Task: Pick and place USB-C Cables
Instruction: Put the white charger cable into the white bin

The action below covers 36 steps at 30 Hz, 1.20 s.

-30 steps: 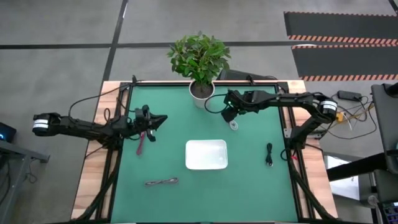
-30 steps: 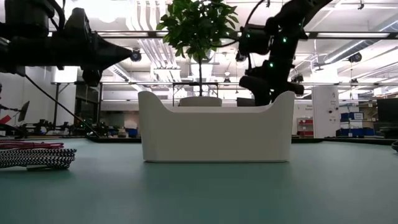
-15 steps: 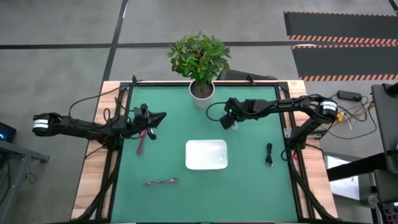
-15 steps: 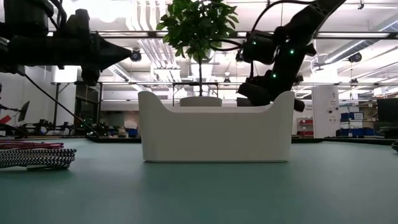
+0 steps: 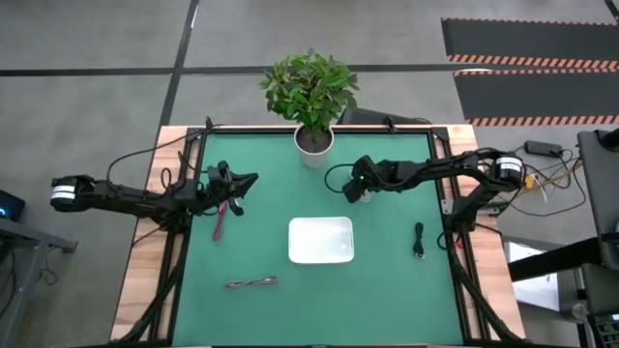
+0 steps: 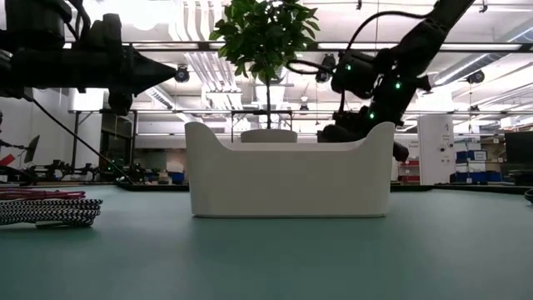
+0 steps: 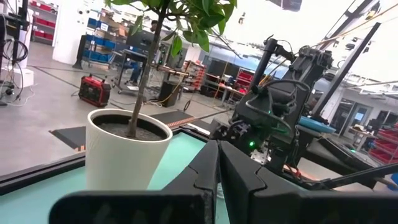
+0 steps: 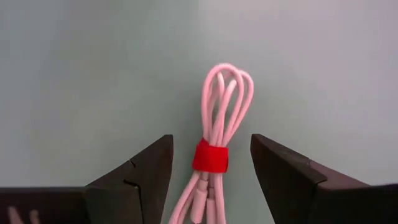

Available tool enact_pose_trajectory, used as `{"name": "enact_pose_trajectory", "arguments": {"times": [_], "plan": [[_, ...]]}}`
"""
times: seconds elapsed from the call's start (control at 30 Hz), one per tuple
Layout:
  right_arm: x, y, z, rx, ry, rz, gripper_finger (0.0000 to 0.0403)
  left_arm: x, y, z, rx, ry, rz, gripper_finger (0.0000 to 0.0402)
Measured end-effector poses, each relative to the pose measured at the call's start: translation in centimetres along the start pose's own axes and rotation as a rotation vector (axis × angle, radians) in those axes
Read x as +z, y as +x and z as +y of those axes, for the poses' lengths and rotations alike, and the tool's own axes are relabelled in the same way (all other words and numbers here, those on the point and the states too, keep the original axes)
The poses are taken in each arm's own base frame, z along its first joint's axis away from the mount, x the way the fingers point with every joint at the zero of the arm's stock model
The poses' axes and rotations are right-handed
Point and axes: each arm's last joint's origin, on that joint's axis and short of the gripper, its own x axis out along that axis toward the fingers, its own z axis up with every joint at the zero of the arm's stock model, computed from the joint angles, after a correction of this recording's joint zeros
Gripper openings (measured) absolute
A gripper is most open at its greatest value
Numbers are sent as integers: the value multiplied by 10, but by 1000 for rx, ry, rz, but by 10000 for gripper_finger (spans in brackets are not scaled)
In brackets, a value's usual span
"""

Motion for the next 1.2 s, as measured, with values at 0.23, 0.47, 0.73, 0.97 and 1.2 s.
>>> {"name": "enact_pose_trajectory", "arguments": {"times": [0.23, 0.47, 0.73, 0.97, 1.2], "plan": [[-10, 25, 5, -29, -76, 39, 202, 0, 0, 0, 0, 0, 4, 0], [-9, 25, 6, -28, -78, 42, 156, -1, 0, 0, 1, 1, 6, 0], [-1, 6, 5, 14, -61, 4, 81, -5, 1, 1, 8, 6, 31, 0], [0, 0, 4, 20, -61, 7, 35, -6, 2, 1, 10, 9, 39, 0], [-1, -4, 3, 19, -66, 28, 35, -5, 2, 1, 8, 8, 33, 0]]}}
